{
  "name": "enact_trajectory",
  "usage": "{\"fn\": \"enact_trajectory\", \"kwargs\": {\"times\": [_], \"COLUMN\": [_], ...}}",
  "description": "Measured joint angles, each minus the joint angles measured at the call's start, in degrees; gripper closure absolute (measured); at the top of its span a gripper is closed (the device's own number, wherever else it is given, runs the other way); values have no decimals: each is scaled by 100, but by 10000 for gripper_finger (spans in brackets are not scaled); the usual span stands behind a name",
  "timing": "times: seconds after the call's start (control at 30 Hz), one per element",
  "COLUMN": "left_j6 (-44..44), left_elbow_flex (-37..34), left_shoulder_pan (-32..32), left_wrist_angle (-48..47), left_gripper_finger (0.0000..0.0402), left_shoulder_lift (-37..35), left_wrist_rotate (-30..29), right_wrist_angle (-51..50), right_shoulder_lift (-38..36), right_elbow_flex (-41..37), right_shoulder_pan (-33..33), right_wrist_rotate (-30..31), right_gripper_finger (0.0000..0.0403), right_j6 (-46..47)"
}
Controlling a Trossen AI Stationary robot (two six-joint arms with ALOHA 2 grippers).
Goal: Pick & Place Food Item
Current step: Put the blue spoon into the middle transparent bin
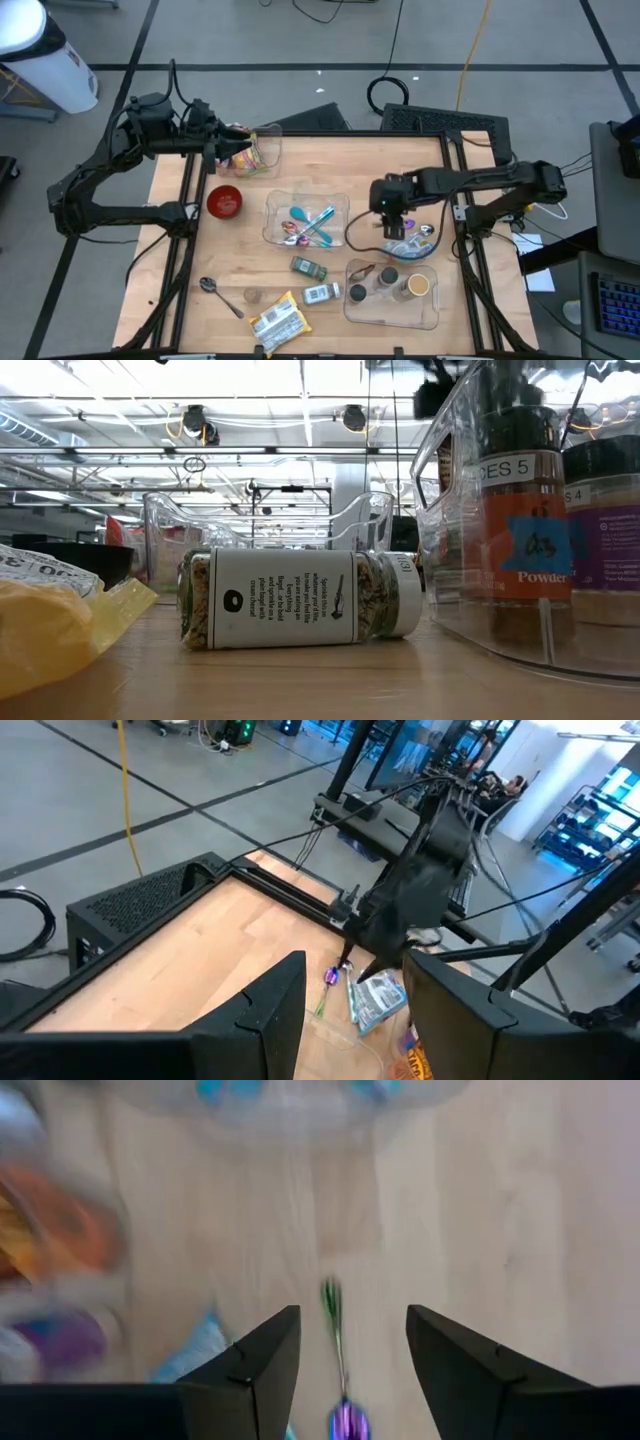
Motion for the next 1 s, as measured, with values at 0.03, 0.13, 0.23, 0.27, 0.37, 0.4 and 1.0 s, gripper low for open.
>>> {"fn": "enact_trajectory", "kwargs": {"times": [0.03,0.13,0.23,0.27,0.37,0.4,1.0], "left_j6": [-2,-22,-22,-22,-24,-23,-149], "left_elbow_flex": [0,0,2,2,2,1,2], "left_shoulder_pan": [1,1,2,0,0,2,-4], "left_wrist_angle": [0,1,2,0,2,2,2], "left_gripper_finger": [227,227,227,227,227,227,227], "left_shoulder_lift": [0,0,0,0,0,1,400], "left_wrist_rotate": [0,0,0,0,0,-2,7], "right_wrist_angle": [-5,118,347,477,875,1032,1858], "right_shoulder_lift": [-5,-11,-7,-9,-7,-7,-9], "right_elbow_flex": [-173,-751,-1274,-1425,-1824,-1923,-2554], "right_shoulder_pan": [0,0,-1,-7,-9,-9,-101], "right_wrist_rotate": [1,5,4,3,3,3,5], "right_gripper_finger": [227,227,230,231,231,231,242], "right_j6": [0,6,140,187,447,554,625]}}
